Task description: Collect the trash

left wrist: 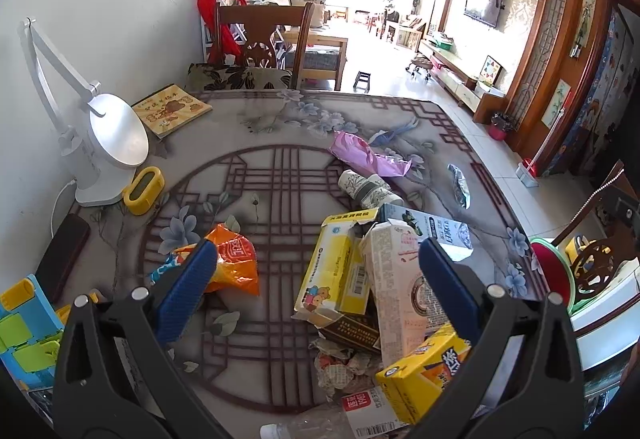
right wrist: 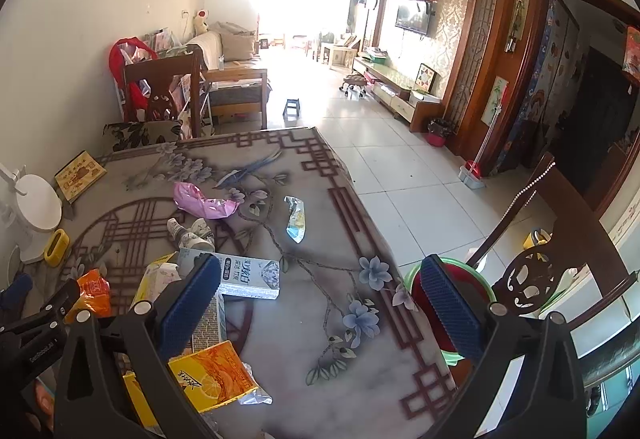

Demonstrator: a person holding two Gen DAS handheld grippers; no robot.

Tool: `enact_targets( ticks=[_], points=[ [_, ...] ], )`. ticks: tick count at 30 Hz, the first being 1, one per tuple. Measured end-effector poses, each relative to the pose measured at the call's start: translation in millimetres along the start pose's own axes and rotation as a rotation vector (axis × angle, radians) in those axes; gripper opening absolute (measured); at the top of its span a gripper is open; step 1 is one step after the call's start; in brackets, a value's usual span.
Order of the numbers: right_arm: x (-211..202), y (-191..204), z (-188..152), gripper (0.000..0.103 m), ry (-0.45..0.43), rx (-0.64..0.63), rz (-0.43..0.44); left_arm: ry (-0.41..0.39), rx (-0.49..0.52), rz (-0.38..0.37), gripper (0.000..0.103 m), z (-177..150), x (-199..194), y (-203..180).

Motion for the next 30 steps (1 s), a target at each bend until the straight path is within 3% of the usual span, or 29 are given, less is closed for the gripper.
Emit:
enact_targets(
  ticks=[30],
  points=[
    [4.6, 5.2, -0.9, 0.096, 0.003, 0.002, 0.007, 0.008, 0.001, -0.004, 0.099, -2.0, 4.2, -3.3]
  ],
)
Point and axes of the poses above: each gripper's, at about its wrist camera, not at the fingertips, and x roughly the way its jaws point, y to its left, z to its top, the point moved 6 cm from there along x, roughly the way its jaws point, and after that the axes turned 12 degrees about -z, right-handed, at the moved point
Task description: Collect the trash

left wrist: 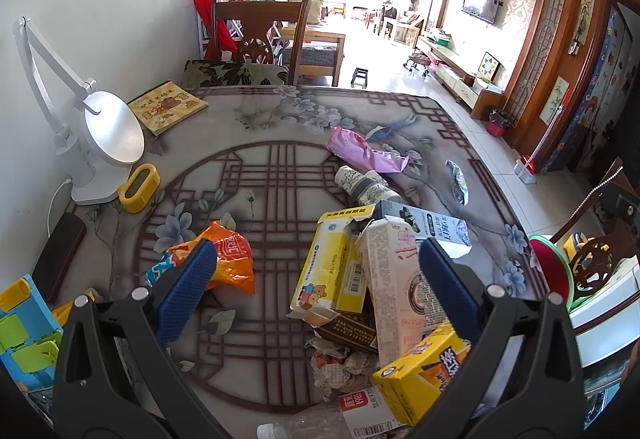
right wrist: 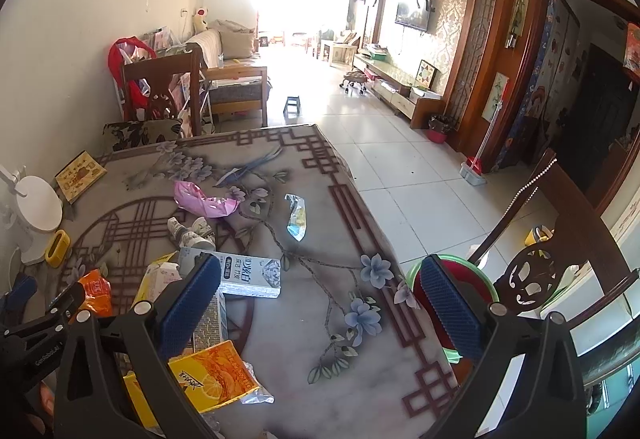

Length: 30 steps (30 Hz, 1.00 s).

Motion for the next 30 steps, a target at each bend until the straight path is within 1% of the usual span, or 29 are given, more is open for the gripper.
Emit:
enact_targets(
  ticks=[4, 6, 20, 25, 27, 30],
  points=[
    [1, 3, -2, 0.096, -0.005, -0.004, 0.001, 0.001, 0.003, -0.001, 0.099, 0, 1, 0],
    [-6, 0, 4, 0.096, -0.004, -0.002, 0.001, 0.001, 0.0, -0.001, 0.099, 0, 0, 0],
    [-9, 4, 6, 0.096, -0.004, -0.007, 0.006, -0.002, 0.006, 0.001, 0.099, -2, 3, -2],
    [-9, 5, 6, 0.096, -0.001, -0.009, 0.007, 0.0, -0.006, -0.003, 0.099, -2, 3, -2],
    [-10, 8, 5, 0.096, 0.003, -0.013, 0.008, -0.009, -0.01, -0.002, 0.099, -2, 3, -1],
    [-10, 10, 4, 0.096, 0.009, -0.019, 0.011, -0.048, 0.006, 0.019, 0.099, 0, -2, 1]
  ],
)
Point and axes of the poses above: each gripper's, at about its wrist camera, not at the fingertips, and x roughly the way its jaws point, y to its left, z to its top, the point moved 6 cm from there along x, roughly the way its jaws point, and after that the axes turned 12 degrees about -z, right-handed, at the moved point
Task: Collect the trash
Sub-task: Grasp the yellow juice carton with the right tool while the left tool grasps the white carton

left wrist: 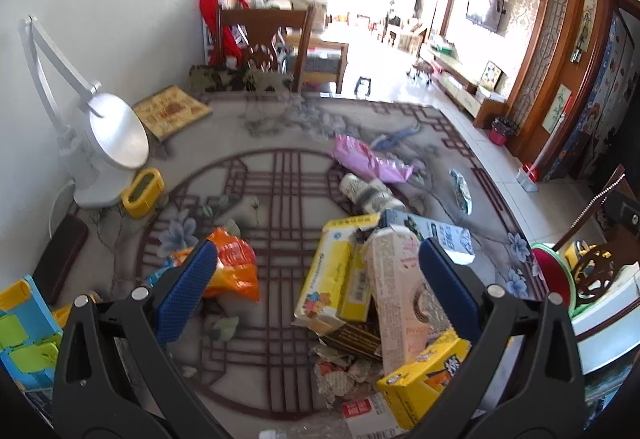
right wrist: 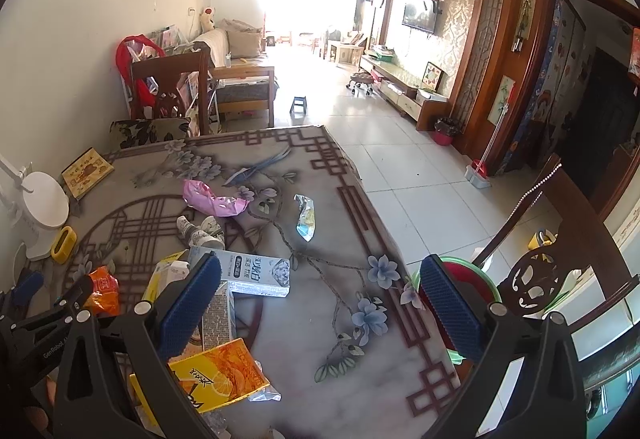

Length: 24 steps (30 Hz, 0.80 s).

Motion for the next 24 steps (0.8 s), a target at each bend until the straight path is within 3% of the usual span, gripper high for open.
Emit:
enact_targets(
  ticks=[3, 7, 10, 13, 16, 21, 24],
  points=[
    [3, -1, -5, 0.096, 0.015, -0.003, 0.008, -0.035, 0.036, 0.052, 0.099, 4, -4, 3],
    [17, -2, -27, 0.096, 0.112, 0.055, 0.115, -0.024, 0.034, 0.062, 0.099, 4, -4, 12],
    [39, 4, -63, 0.096, 0.298, 0.149, 0.228, 0.026, -0.004, 0.025, 0.099, 0, 2, 22],
    [57, 30, -102, 0.096, 0.549, 0.267, 0.408, 0.081, -0.043, -0.012, 0.099, -6, 12, 32],
    [62, 54, -117, 0.096, 0.678, 0.326, 0.487, 0.09, -0.06, -0.018, 0.099, -10, 14, 38],
    [73, 86, -130, 0.096, 0.776, 0.3, 0.51, 0.089, -0.054, -0.023, 0.099, -11, 15, 40],
    [76, 93, -130, 0.083, 0.764, 0.314, 0.571, 0.093, -0.054, -0.028, 0.099, -12, 17, 37]
  ],
)
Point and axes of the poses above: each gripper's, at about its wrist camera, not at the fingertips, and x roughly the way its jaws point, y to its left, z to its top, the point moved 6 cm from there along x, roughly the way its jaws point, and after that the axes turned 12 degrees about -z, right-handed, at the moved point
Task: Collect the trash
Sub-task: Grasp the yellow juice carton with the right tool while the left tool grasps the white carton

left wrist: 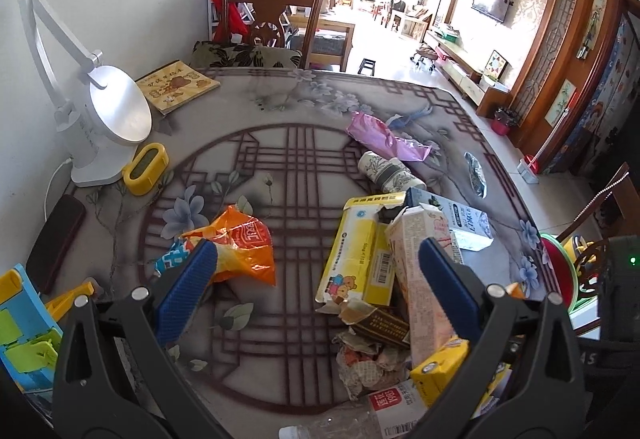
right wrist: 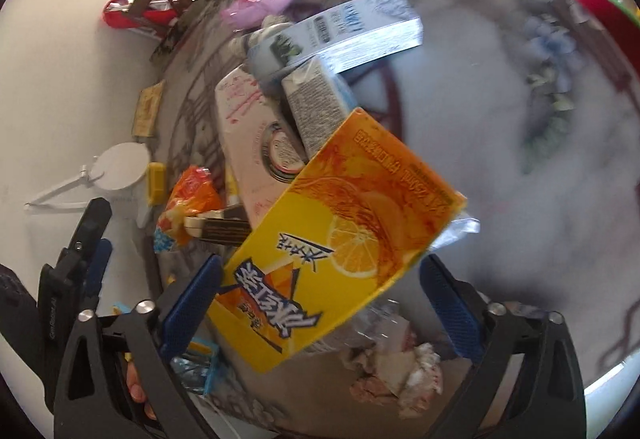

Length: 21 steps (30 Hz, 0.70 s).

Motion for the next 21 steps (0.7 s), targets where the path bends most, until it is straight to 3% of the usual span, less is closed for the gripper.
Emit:
enact_targets(
  ticks=[5, 6, 11, 14, 15, 16, 18, 21],
  points=[
    [-27, -8, 14, 0.022, -0.088, -0.053, -0.001, 0.041, 0.031, -0.033, 0.099, 0, 14, -13],
    [-30, -12, 16, 0.0, -0.103, -0.048, -0.004, 0.052, 0.036, -0.042, 0.099, 0, 18, -17],
    [-45, -33, 20, 0.001, -0.142, -0.065, -0.053, 0.171, 0.033, -0.078, 0.099, -8, 61, -36],
    [-46, -43, 17, 0.019, -0.136, -0.043, -0.064, 0.231, 0.054, -0.106, 0.097, -13, 87, -51],
    [-47, -45, 17, 0.035, -0.135, -0.033, -0.061, 0.253, 0.065, -0.104, 0.095, -16, 94, -56],
    [-47, -47, 18, 0.044, -0.138, -0.024, -0.062, 0.276, 0.076, -0.104, 0.092, -18, 102, -61],
    [-52, -50, 19, 0.045, -0.146, -0.021, -0.063, 0.317, 0.077, -0.104, 0.084, -23, 114, -65],
    [-57, -47, 20, 0.059, -0.159, -0.041, -0.068, 0.362, 0.024, -0.169, 0.055, -29, 125, -67]
  ],
)
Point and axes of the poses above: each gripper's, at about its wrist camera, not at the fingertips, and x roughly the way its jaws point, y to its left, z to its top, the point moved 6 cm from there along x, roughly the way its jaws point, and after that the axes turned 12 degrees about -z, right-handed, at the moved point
